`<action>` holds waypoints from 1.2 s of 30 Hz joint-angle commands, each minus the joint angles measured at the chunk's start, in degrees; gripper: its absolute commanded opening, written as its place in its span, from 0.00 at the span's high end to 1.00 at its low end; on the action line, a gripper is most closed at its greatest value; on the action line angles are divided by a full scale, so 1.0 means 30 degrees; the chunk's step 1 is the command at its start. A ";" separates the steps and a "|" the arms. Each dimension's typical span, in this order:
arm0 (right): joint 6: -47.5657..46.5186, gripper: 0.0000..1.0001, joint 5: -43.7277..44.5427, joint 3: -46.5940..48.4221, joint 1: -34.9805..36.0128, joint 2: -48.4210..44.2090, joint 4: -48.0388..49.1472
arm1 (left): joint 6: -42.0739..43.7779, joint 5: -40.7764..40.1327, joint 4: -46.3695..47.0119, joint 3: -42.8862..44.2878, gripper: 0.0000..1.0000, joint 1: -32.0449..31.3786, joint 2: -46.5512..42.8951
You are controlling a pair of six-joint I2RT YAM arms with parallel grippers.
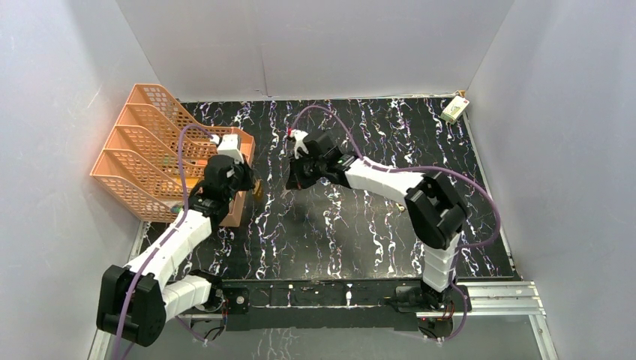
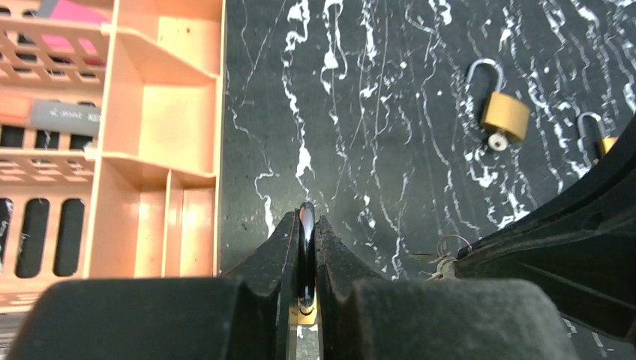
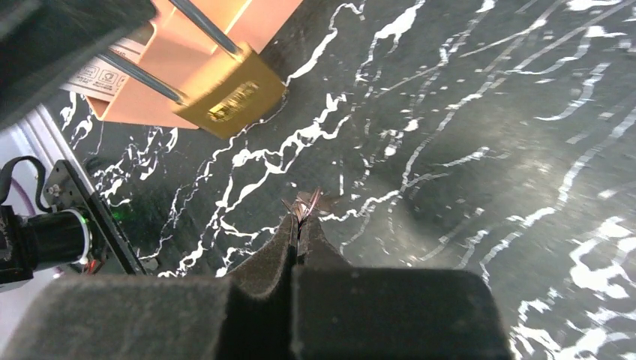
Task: Lock with the key
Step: Place the lock at the center of the board.
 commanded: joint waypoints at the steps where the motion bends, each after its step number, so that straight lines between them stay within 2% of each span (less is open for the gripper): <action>1: 0.1478 1.00 -0.1018 0.1711 0.0437 0.0883 0.1695 | -0.0065 -0.1007 0.6226 -0.2112 1.00 -0.0370 -0.1048; 7: 0.2538 1.00 -0.1064 0.1517 0.0606 0.1936 0.3239 | -0.0139 -0.1468 0.7415 -0.2439 1.00 -0.0537 0.0439; 13: 0.3720 1.00 -0.1420 0.1631 0.0606 0.3179 0.4559 | 0.0280 -0.1742 0.9954 -0.3197 1.00 -0.0839 0.1439; 25: 0.4296 1.00 0.1302 0.1182 0.0515 0.3995 0.5746 | 0.1644 -0.3267 1.0566 -0.2408 1.00 -0.1434 0.3808; 30: 0.4501 1.00 0.1296 0.1221 0.0429 0.4429 0.5778 | 0.1414 -0.3445 1.0735 -0.2541 1.00 -0.1490 0.4125; 36: 0.4540 0.88 0.1558 0.1240 0.0428 0.4828 0.5334 | 0.1259 -0.3558 1.0717 -0.2434 1.00 -0.1493 0.4287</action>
